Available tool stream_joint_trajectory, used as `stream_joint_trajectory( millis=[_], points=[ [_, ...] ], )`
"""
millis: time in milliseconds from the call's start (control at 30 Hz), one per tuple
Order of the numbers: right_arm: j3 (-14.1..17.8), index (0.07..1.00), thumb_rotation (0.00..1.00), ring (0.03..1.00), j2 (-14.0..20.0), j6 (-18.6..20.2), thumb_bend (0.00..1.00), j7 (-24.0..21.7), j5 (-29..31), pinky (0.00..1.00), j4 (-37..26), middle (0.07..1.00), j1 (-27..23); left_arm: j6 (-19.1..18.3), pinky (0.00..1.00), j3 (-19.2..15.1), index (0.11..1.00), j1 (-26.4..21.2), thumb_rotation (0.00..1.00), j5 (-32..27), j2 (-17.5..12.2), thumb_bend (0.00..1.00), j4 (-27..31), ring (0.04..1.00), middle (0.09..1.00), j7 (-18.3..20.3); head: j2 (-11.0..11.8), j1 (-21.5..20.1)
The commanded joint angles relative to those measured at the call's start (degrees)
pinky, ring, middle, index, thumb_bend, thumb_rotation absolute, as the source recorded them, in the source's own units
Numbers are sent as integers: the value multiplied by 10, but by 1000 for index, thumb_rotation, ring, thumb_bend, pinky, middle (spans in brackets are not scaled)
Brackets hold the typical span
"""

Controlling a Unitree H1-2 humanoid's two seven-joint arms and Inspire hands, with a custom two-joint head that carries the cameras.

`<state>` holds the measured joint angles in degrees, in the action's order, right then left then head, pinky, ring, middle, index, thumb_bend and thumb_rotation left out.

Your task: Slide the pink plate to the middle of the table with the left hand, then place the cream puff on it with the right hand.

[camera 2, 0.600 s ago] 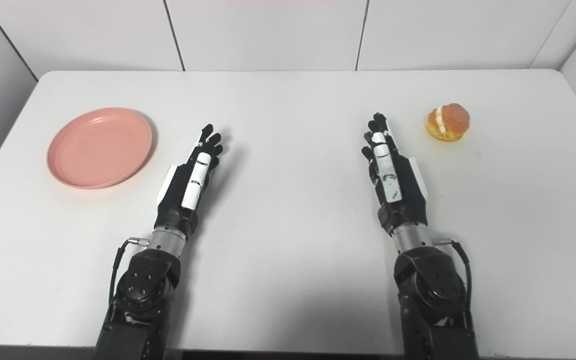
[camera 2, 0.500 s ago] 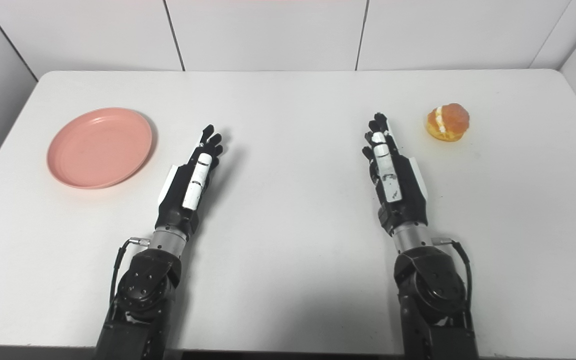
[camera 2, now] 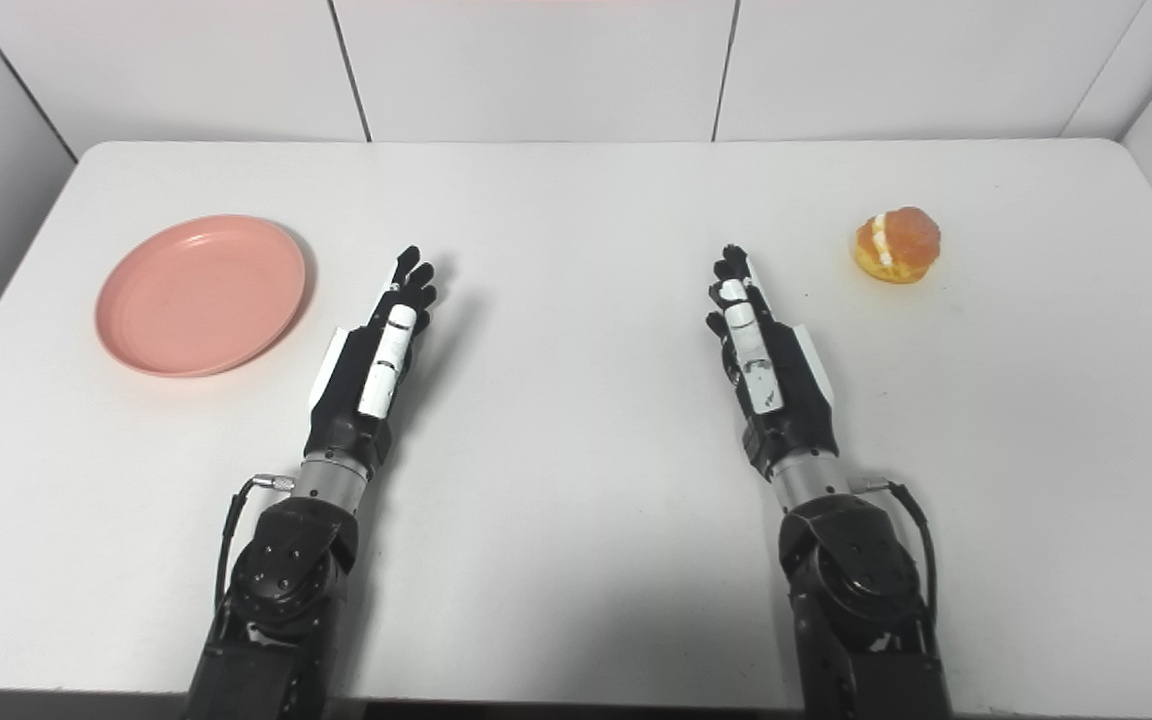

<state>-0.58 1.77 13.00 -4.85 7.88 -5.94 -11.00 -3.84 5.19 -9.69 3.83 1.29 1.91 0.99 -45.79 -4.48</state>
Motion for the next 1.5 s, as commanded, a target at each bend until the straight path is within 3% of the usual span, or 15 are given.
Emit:
stream_joint_trajectory(
  millis=[0,200,367,500,667,833,967,1033,1100,1467],
  points=[
    [-2,999,944,1000,-7,-20,741,0,-3,1000,-1,1000,-10,27,982,-1,998,-19,1000,0,3,530,9,976,987,-2,7,-1],
    [-4,977,911,1000,-15,-56,706,12,-26,1000,23,1000,-9,26,991,-4,996,-13,1000,-8,9,527,10,979,986,-2,11,0],
    [0,975,906,1000,-17,-52,716,16,-27,1000,24,1000,-10,25,985,-2,988,-10,1000,-5,10,516,14,978,982,-3,19,0],
    [-2,978,853,1000,-20,-108,726,26,-47,1000,51,1000,-13,31,986,-3,989,-9,1000,-8,12,507,11,977,981,-1,19,-2],
    [2,981,829,1000,-26,-141,797,40,-57,1000,75,1000,-17,23,990,0,990,-7,1000,-6,11,508,17,979,984,1,14,-5],
    [5,993,832,1000,-30,-181,744,49,-63,1000,95,1000,-22,13,987,3,994,-9,1000,-6,8,505,19,976,986,6,16,-11],
    [2,1000,869,1000,-28,-177,723,57,-80,1000,95,1000,-24,10,988,2,998,-9,1000,-11,8,497,21,976,987,9,15,-12],
    [1,996,843,1000,-29,-130,756,47,-65,1000,69,1000,-19,26,995,7,995,-9,1000,-10,3,491,17,981,989,16,17,-3],
    [-4,993,819,1000,-28,-110,754,43,-63,1000,48,1000,-14,38,999,11,997,-9,1000,-12,-1,492,14,988,994,24,17,-2],
    [-2,995,827,1000,-24,-94,695,45,-70,1000,44,1000,-11,58,1000,12,1000,-6,1000,-19,3,459,-2,991,1000,28,39,11]
  ],
)
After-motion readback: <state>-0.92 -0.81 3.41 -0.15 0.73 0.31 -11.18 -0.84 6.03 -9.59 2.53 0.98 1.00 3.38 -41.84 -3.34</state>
